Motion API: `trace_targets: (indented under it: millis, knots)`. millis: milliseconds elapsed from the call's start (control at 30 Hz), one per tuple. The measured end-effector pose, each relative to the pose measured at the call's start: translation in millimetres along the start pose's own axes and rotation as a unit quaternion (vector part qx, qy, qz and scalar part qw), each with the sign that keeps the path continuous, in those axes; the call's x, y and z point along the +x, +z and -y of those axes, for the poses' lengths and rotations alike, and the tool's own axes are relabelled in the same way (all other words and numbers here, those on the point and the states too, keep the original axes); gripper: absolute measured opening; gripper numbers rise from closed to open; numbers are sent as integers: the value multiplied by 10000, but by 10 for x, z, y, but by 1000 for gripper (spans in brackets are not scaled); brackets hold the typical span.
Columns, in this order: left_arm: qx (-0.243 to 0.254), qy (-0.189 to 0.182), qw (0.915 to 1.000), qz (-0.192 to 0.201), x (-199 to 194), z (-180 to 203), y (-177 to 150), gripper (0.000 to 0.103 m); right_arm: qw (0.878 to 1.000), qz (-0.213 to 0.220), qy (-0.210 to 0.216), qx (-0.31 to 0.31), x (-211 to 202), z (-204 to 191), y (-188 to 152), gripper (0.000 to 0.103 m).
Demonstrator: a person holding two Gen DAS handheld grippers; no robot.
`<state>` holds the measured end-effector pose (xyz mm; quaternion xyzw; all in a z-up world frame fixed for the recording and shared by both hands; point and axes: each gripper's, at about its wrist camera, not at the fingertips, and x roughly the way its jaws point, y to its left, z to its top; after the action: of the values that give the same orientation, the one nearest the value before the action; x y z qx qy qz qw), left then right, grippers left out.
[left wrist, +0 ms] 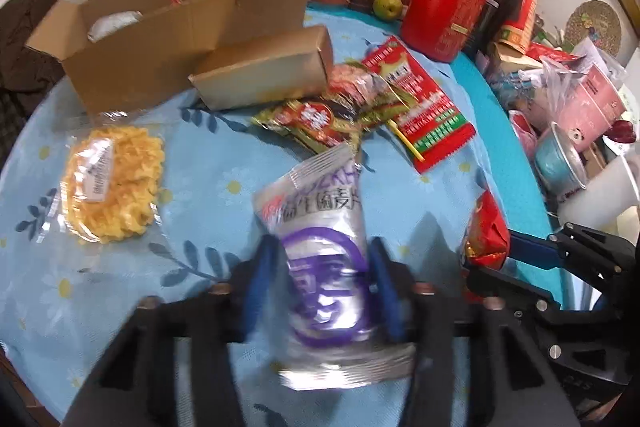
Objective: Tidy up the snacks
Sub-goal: 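Grasp the silver-purple GOZKH bag with the left tool while the right grasps a red packet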
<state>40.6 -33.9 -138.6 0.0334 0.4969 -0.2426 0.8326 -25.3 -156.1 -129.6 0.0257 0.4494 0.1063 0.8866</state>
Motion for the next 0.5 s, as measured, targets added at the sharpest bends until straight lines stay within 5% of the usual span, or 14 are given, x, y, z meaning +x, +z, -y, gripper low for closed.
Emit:
trace_targets:
  millis: [500]
  knots:
    - [109, 89, 9997, -219, -338, -183, -313, 34, 9973, -403, 394, -462, 119, -374, -38, 35]
